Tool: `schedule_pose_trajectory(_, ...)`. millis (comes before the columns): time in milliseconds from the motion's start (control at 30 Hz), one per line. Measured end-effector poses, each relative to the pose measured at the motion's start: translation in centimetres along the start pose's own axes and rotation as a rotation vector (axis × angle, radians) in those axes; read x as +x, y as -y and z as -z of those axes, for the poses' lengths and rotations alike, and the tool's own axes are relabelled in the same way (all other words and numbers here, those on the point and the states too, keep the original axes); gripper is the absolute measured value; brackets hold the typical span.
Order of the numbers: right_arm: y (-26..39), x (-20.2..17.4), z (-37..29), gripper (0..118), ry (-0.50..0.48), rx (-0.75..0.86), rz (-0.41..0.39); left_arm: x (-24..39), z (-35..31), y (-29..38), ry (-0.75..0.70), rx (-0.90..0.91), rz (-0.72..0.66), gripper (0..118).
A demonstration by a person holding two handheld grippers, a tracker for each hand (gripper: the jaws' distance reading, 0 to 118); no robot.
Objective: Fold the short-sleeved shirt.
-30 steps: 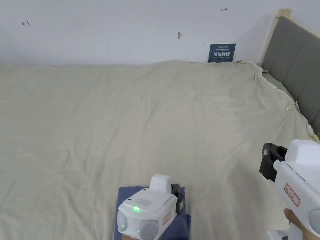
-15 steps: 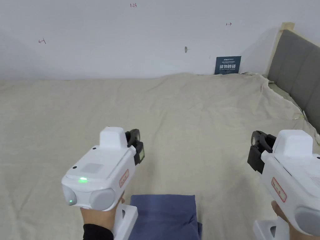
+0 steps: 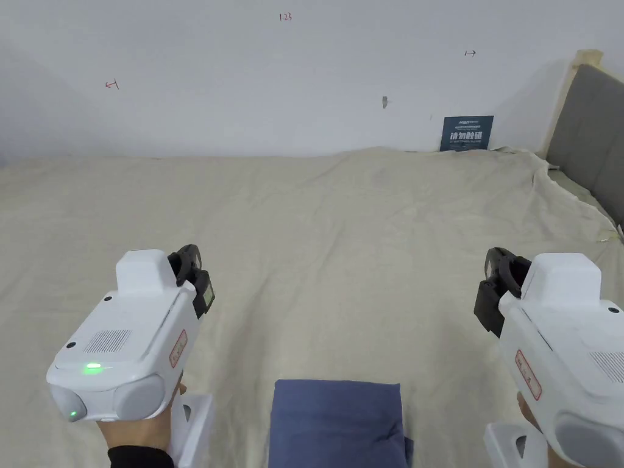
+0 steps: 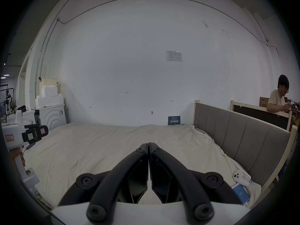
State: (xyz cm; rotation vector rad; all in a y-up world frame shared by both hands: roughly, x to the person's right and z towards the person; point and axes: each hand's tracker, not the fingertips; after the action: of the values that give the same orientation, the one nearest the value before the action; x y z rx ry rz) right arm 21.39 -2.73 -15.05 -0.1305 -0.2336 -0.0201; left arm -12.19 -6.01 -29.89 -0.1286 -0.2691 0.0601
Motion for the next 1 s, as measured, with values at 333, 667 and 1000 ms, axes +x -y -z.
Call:
schedule_pose_trajectory(333, 1.6, -2.8, 0.9, 0, -0.036, -0.036, 0.035, -1.4, 0.0, 0.9, -0.011, -0.02, -0.021, 0)
schedule_pose_trajectory(667, 11.7, -5.6, 5.9, 0, -0.13, -0.218, 0.036, -3.4, 0.1, 3.2, -0.024, -0.087, -0.016, 0)
schedule_pose_trajectory(1000, 21.5, -8.1, 8.7, 0, -0.176, -0.427, -0.01, -4.3, 0.4, 8.1, 0.015, -0.275, -0.04, 0)
